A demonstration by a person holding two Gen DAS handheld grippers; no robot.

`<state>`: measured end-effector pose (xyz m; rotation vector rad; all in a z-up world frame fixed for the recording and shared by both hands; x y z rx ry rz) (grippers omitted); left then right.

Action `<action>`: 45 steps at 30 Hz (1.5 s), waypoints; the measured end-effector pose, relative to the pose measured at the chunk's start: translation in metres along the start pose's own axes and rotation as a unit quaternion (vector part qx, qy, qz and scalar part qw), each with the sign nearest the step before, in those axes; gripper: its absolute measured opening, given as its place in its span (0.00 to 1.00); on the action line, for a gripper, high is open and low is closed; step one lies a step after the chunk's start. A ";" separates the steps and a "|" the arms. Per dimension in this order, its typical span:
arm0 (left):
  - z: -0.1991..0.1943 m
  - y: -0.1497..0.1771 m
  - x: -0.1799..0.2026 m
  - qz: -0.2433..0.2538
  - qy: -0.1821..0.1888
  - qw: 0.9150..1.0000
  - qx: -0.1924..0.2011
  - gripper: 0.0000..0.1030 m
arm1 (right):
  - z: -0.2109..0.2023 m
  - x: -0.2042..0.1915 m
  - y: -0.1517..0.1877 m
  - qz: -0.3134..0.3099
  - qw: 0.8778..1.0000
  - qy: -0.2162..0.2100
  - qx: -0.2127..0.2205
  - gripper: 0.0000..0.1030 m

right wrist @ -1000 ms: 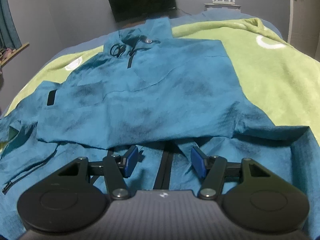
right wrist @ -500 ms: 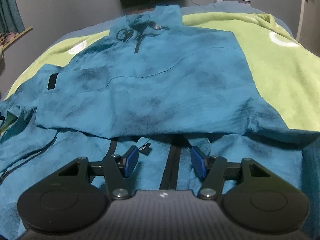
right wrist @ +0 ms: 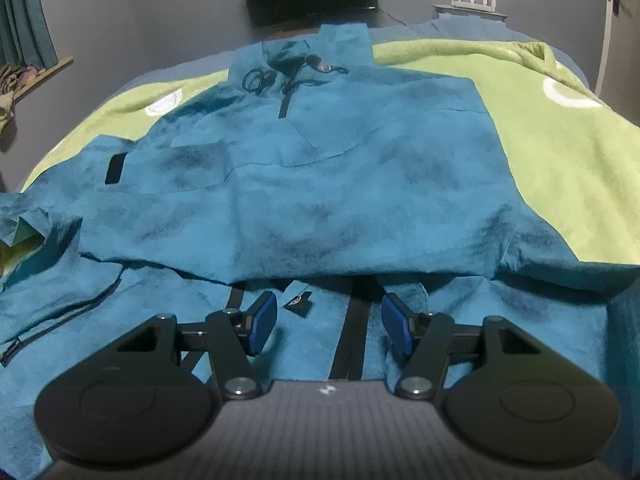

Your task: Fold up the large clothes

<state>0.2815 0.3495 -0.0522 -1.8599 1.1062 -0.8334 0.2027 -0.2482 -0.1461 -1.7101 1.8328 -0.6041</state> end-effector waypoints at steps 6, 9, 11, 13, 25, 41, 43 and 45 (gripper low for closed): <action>-0.065 -0.040 0.087 0.048 0.082 0.993 0.067 0.01 | -0.012 0.007 -0.004 0.033 0.999 -0.014 0.023 0.56; -0.094 -0.055 0.137 0.070 0.130 0.985 0.087 0.01 | -0.030 0.008 -0.018 0.040 0.998 -0.036 0.024 0.56; -0.115 -0.061 0.171 0.088 0.161 0.978 0.100 0.01 | -0.056 0.005 -0.037 0.019 0.998 -0.050 0.035 0.56; -0.135 -0.064 0.205 0.105 0.190 0.970 0.108 0.01 | -0.084 0.002 -0.059 -0.009 0.998 -0.050 0.045 0.56; -0.222 0.006 0.372 0.214 0.300 0.925 0.092 0.01 | -0.203 -0.021 -0.176 -0.067 0.987 -0.072 0.123 0.64; -0.160 0.222 0.436 0.279 0.366 0.886 -0.060 0.47 | -0.083 0.009 -0.025 0.021 0.999 -0.034 0.014 0.65; -0.160 0.241 0.431 0.274 0.367 0.886 -0.071 0.92 | -0.076 0.011 -0.018 0.022 0.999 -0.036 0.007 0.65; -0.159 0.252 0.424 0.268 0.371 0.886 -0.076 0.92 | -0.077 0.013 -0.016 0.020 0.999 -0.038 0.005 0.65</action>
Point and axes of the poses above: each gripper's, at about its wrist camera, not at the fingertips, and z roughly the way its jaws point, x to its right, y to its underside, the point moved 10 cm from there along z, roughly the way its jaws point, and after that the axes turned 7 degrees about -z, right-handed, at the moved point
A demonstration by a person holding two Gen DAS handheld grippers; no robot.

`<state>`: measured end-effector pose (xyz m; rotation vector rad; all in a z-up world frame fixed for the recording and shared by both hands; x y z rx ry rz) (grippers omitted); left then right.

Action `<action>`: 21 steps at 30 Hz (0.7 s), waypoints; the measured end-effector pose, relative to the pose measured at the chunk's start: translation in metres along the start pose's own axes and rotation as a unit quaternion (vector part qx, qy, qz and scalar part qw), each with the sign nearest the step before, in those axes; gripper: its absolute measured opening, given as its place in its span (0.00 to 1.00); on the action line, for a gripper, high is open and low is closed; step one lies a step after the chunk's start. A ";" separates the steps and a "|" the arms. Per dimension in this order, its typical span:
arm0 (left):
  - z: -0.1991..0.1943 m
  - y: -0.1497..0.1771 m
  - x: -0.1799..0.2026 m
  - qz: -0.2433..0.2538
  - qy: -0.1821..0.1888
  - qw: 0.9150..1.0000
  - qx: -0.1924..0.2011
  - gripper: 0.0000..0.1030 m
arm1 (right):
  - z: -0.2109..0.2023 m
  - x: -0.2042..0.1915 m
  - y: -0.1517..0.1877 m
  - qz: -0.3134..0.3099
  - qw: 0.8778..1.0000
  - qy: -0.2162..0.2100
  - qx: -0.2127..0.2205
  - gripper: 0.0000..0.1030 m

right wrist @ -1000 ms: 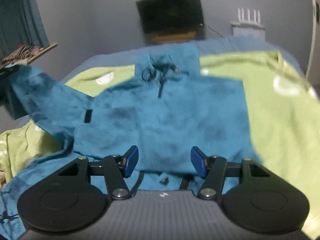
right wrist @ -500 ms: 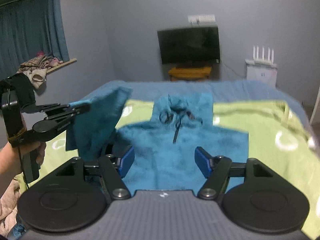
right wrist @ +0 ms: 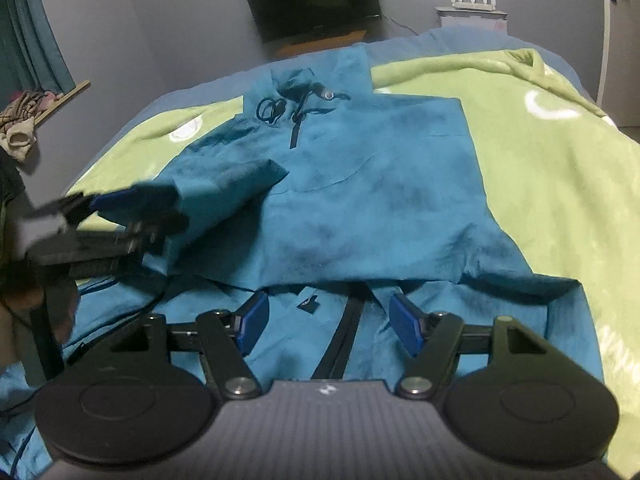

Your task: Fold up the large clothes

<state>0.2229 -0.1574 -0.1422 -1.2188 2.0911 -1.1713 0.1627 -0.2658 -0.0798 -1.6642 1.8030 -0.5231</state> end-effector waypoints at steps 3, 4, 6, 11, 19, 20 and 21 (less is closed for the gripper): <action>-0.007 0.019 -0.010 -0.025 -0.003 0.999 -0.034 0.92 | -0.005 0.003 0.000 -0.017 1.000 0.002 -0.006 0.65; -0.010 0.023 -0.012 -0.027 -0.004 0.999 -0.040 0.92 | -0.009 0.005 -0.001 -0.025 1.000 0.003 -0.007 0.65; -0.026 0.022 -0.021 -0.021 -0.018 0.999 -0.044 0.92 | -0.024 0.007 -0.002 -0.045 0.999 0.006 -0.010 0.65; -0.073 -0.014 -0.077 -0.022 -0.070 0.997 -0.030 0.91 | -0.080 0.014 -0.030 -0.096 0.995 0.007 -0.002 0.65; -0.148 -0.079 -0.225 -0.079 -0.220 0.972 0.029 0.91 | -0.148 0.001 -0.102 -0.147 0.987 -0.004 0.057 0.65; -0.155 -0.082 -0.235 -0.082 -0.230 0.969 0.032 0.91 | -0.151 -0.005 -0.108 -0.161 0.985 -0.009 0.066 0.65; -0.159 -0.083 -0.242 -0.085 -0.237 0.967 0.034 0.91 | -0.152 -0.011 -0.113 -0.174 0.982 -0.011 0.075 0.65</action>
Point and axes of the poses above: each gripper's, at about its wrist camera, not at the fingertips, and z roughly the way its jaws point, x to its right, y to its underside, the point moved 10 cm from there along z, roughly the way its jaws point, and after that the axes turned 7 degrees about -z, right-handed, at the moved point
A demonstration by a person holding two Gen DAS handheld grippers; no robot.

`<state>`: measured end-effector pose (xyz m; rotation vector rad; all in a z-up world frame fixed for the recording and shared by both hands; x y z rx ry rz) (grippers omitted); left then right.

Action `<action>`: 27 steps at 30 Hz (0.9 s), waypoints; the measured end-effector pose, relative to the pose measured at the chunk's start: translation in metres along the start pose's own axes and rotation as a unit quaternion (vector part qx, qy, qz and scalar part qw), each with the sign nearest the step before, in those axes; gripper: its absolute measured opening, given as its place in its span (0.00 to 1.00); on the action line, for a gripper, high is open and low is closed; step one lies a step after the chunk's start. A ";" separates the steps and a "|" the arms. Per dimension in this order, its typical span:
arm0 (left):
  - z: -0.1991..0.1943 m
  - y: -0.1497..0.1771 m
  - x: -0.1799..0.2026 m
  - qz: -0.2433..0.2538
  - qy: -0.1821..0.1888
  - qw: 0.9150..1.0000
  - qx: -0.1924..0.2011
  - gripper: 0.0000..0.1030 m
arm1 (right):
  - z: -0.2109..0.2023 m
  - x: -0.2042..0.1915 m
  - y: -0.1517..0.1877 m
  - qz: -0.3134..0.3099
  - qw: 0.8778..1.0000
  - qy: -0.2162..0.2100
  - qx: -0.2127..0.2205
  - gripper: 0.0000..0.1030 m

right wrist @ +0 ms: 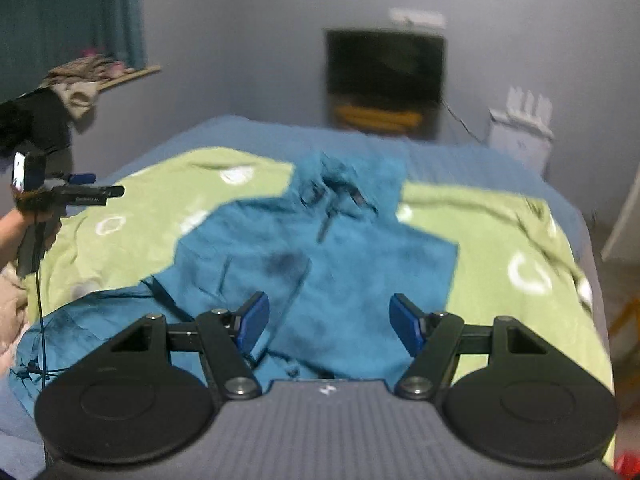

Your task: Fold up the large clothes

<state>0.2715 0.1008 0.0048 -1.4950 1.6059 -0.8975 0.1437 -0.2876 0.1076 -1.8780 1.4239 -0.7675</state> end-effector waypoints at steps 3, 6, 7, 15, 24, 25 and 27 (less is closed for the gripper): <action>-0.009 0.003 -0.003 0.002 -0.001 1.000 0.001 0.91 | 0.012 -0.013 -0.013 -0.026 0.999 0.010 0.021 0.65; -0.013 0.022 0.020 0.022 0.013 1.000 -0.013 0.91 | 0.040 -0.032 -0.010 -0.005 1.000 -0.010 0.024 0.65; -0.013 0.031 0.030 0.027 0.021 0.999 -0.019 0.91 | 0.054 -0.040 -0.007 0.005 1.000 -0.018 0.018 0.65; 0.003 0.111 0.081 -0.021 0.076 0.993 -0.087 0.91 | 0.161 -0.109 0.018 0.001 0.999 -0.038 -0.003 0.65; 0.029 0.171 0.046 -0.089 0.026 0.987 -0.133 0.91 | 0.266 -0.209 0.046 -0.105 0.990 -0.082 -0.050 0.65; 0.033 0.179 0.044 -0.097 0.026 0.985 -0.140 0.91 | 0.278 -0.214 0.051 -0.120 0.988 -0.075 -0.060 0.65; 0.036 0.188 0.041 -0.106 0.025 0.982 -0.152 0.91 | 0.292 -0.212 0.058 -0.135 0.987 -0.057 -0.072 0.54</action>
Point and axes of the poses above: each gripper's, at about its wrist camera, not at the fingertips, and z roughly the way its jaws point, x to its right, y to its underside, the point moved 10 cm from there along z, roughly the way its jaws point, and after that the axes turned 7 degrees about -z, right-handed, at the moved point
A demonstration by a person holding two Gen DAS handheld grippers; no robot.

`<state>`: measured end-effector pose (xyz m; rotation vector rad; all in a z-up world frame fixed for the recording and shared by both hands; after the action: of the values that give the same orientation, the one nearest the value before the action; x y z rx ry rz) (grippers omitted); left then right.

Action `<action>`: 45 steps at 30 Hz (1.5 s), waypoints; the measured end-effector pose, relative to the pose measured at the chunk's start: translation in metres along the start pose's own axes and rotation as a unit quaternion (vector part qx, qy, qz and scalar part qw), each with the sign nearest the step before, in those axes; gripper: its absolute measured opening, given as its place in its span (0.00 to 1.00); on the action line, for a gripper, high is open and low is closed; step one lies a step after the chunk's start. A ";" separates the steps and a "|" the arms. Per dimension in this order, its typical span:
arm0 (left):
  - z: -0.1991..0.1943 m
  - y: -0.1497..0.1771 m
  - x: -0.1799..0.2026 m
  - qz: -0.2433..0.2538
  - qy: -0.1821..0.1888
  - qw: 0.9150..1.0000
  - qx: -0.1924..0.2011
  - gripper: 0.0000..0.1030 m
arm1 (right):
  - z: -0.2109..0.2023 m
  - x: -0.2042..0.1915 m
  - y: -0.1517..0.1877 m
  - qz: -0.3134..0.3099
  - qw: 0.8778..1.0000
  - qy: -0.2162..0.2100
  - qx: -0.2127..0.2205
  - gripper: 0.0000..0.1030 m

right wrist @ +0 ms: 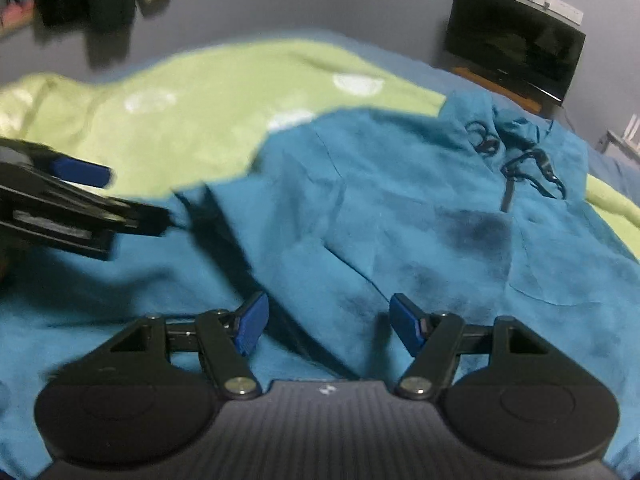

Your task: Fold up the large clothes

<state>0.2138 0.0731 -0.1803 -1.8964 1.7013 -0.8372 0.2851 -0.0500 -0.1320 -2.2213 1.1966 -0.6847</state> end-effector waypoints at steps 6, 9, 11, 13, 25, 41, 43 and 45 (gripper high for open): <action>0.010 0.007 -0.006 -0.012 -0.002 1.000 -0.003 0.89 | -0.022 0.028 0.008 0.070 0.995 -0.050 0.047 0.05; 0.012 0.007 -0.005 -0.006 -0.008 1.000 -0.003 0.87 | -0.052 0.055 0.015 0.122 0.987 -0.053 0.089 0.02; 0.012 0.006 -0.004 -0.003 -0.010 1.000 -0.001 0.87 | -0.066 0.087 0.024 0.174 0.978 -0.021 0.108 0.02; 0.010 0.006 -0.003 0.004 -0.013 1.000 -0.001 0.87 | -0.074 0.119 0.038 0.229 0.966 0.014 0.115 0.02; 0.014 0.009 0.003 0.032 -0.026 0.999 -0.006 0.88 | -0.023 0.013 0.022 -0.013 0.999 -0.024 0.032 0.43; 0.016 0.009 0.003 0.034 -0.027 0.999 -0.010 0.88 | -0.071 0.145 0.064 0.263 0.952 0.108 0.114 0.05; 0.016 0.009 0.002 0.035 -0.028 0.999 -0.010 0.88 | -0.075 0.172 0.092 0.340 0.926 0.126 0.108 0.05; 0.017 0.009 0.003 0.035 -0.029 0.999 -0.010 0.88 | -0.072 0.186 0.114 0.406 0.902 0.110 0.102 0.05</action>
<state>0.2190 0.0681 -0.1984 -1.8440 1.7373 -0.7351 0.2613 -0.2783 -0.1189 -1.2967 1.8821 -0.6598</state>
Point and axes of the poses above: each gripper's, at about its wrist camera, not at the fingertips, and z roughly the way its jaws point, x to its right, y to its underside, the point moved 10 cm from there along z, roughly the way its jaws point, and after that the axes turned 7 degrees about -z, right-handed, at the moved point
